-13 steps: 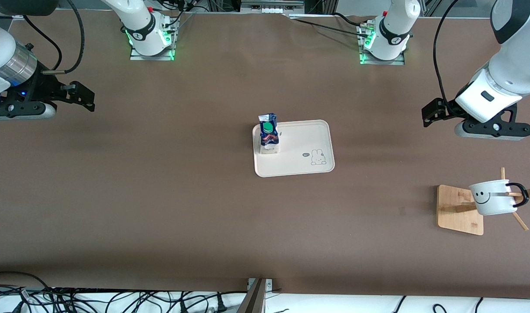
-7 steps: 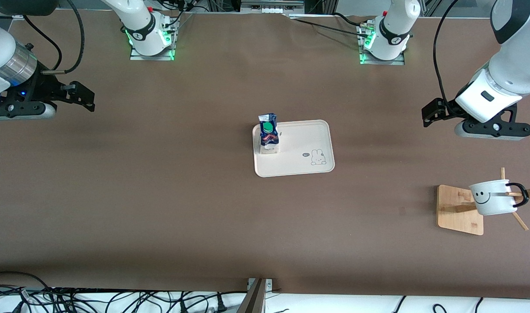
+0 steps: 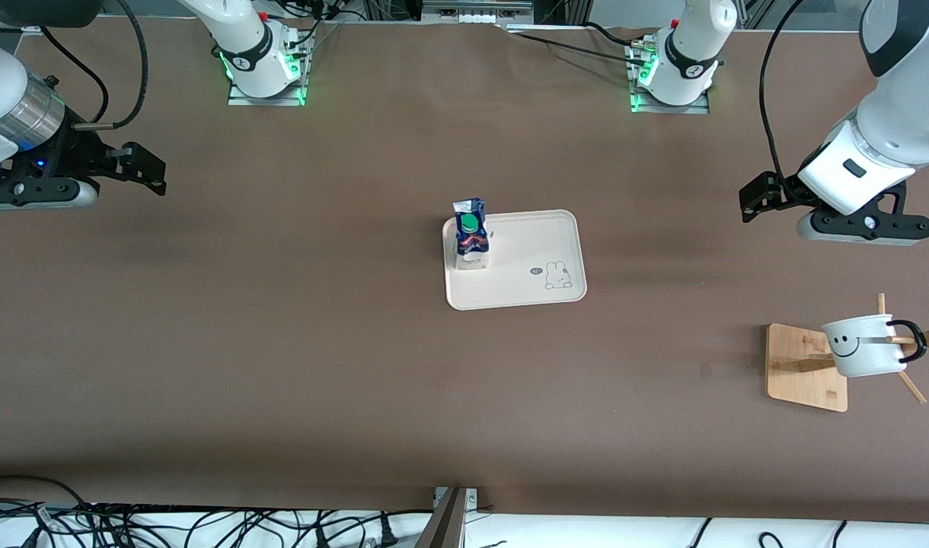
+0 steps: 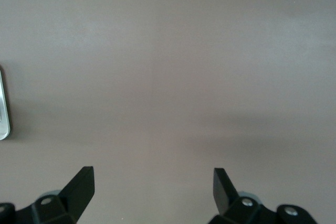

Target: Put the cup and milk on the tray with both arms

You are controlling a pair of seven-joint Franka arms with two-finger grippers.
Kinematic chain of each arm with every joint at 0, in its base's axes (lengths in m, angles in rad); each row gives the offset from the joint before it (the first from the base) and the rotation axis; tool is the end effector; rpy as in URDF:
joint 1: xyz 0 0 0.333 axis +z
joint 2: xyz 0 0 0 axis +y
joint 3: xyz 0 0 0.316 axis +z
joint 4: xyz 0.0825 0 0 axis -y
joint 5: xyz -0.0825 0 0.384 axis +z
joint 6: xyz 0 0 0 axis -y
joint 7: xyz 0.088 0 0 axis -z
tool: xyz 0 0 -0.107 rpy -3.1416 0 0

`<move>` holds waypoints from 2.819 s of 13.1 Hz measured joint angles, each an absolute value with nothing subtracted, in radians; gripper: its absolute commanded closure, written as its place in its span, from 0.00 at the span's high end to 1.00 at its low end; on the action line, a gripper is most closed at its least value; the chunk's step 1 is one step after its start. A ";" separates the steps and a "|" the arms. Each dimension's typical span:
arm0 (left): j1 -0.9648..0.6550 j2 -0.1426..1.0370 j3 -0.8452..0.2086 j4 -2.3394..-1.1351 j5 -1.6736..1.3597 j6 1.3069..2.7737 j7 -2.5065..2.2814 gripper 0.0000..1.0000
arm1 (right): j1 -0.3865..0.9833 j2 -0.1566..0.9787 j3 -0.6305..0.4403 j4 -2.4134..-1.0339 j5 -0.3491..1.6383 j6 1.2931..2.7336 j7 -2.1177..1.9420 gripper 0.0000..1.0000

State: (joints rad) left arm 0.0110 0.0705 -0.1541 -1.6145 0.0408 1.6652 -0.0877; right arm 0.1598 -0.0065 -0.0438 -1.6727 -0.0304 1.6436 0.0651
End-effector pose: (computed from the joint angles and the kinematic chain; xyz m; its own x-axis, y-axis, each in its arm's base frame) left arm 0.5762 -0.0761 0.5724 0.9981 -0.0591 -0.0163 -0.0595 -0.9977 -0.0313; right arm 0.5527 0.0613 0.5862 0.9984 0.0531 -0.0206 0.0537 -0.9981 0.0314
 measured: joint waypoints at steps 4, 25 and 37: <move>0.011 0.070 -0.154 -1.614 0.041 1.665 -0.088 1.00 | 0.160 -0.007 -0.044 -1.673 -0.030 1.644 0.065 1.00; 0.011 0.070 -0.154 -1.614 0.041 1.665 -0.088 1.00 | 0.160 -0.006 -0.044 -1.673 -0.030 1.644 0.065 1.00; 0.087 0.284 -0.128 -1.481 0.075 1.787 -0.291 1.00 | 0.160 -0.006 -0.044 -1.672 -0.030 1.643 0.065 1.00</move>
State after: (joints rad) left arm 0.0868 0.2837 -0.1276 -1.4808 0.0749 1.7875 -0.2907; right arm 0.1596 -0.0058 -0.0438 -1.6724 -0.0304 1.6427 0.0653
